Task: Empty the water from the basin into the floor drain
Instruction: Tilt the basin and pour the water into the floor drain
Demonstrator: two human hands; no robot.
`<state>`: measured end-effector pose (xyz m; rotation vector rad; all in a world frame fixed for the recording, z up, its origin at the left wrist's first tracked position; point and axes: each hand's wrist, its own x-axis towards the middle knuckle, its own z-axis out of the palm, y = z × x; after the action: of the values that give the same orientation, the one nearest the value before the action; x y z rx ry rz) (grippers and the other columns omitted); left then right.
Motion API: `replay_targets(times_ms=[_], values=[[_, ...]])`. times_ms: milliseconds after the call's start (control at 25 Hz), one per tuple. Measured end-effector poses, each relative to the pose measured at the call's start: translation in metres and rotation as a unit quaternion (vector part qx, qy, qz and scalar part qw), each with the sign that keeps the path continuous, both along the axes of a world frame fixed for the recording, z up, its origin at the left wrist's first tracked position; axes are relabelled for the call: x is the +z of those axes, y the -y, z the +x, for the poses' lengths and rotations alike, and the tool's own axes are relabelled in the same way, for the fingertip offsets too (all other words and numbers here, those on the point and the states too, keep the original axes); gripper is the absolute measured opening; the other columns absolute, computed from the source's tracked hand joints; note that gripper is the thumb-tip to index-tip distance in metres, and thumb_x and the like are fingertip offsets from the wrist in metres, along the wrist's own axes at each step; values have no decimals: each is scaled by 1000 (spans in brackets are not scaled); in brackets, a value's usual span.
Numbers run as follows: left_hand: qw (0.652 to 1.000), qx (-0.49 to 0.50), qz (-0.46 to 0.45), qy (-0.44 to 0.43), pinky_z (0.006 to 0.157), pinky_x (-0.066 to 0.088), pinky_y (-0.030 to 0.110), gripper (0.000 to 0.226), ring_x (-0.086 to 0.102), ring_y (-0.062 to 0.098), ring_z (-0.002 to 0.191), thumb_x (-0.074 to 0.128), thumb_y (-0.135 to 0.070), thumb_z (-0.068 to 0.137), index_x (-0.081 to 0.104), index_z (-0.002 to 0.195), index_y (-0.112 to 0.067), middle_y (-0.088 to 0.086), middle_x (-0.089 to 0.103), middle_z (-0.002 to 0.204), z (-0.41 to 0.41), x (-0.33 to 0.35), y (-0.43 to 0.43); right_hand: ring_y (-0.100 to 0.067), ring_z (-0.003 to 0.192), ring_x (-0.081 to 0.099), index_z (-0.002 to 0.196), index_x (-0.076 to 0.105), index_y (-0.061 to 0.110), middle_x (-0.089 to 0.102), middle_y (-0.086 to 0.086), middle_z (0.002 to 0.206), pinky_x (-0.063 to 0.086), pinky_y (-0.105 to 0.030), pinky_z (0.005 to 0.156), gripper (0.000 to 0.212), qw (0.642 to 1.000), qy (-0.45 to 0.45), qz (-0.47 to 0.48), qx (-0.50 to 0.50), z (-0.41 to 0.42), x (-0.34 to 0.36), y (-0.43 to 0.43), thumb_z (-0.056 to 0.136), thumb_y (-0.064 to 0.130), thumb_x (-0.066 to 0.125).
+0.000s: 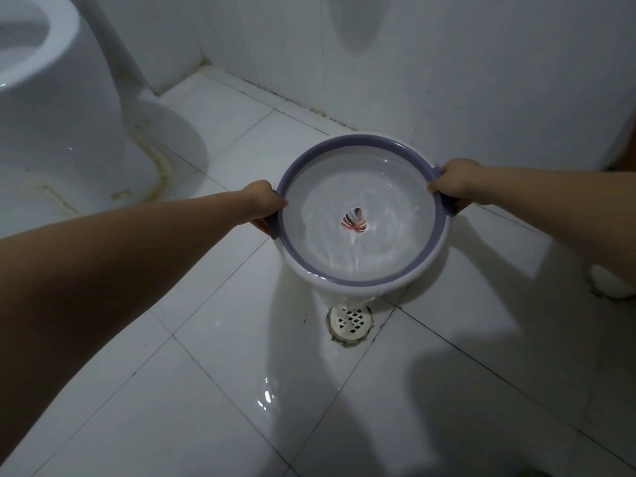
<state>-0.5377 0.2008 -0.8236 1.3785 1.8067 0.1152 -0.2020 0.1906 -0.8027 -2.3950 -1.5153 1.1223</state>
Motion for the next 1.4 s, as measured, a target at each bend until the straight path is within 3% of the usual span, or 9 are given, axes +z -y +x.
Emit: replay_targets(times_ms=[160,480,640,960,1240,1400], values=[[1000,3,2,6,39,55,29,27,70,26,49,52,-16,90,55,104,7,18,68,81,3,3,3,-39,84,63,128,50,-5,60,-23,102,56,-45,71,41,1000,-3,1,3,2,1,2,96,19,57],[1000,-4,-4,1,43,58,31,27,71,29,60,51,-14,88,53,107,5,17,67,85,6,10,10,-45,101,65,127,52,-5,62,-27,117,55,-53,87,42,1000,0,15,9,4,1,6,95,20,58],[1000,-1,-4,4,41,57,31,26,71,28,57,51,-13,89,52,107,5,18,67,84,7,10,10,-45,102,64,126,52,-5,62,-28,117,55,-54,88,41,1000,-1,21,9,6,2,7,95,20,58],[1000,-3,-9,13,51,62,38,27,73,33,66,51,-14,89,52,108,5,20,69,87,7,11,12,-46,102,64,127,52,-6,61,-29,118,55,-56,87,40,1000,-8,23,4,6,4,9,95,18,58],[1000,-8,-11,12,52,62,39,29,73,35,69,47,-13,89,52,110,8,22,68,90,7,13,16,-47,101,65,121,54,-10,63,-28,108,54,-55,88,38,999,-12,32,6,6,4,12,94,17,57],[1000,-8,-7,14,50,61,39,32,72,35,70,46,-11,89,52,112,9,22,67,89,8,15,17,-46,107,62,126,52,-9,61,-30,120,52,-54,93,41,999,-6,35,9,5,6,13,95,18,57]])
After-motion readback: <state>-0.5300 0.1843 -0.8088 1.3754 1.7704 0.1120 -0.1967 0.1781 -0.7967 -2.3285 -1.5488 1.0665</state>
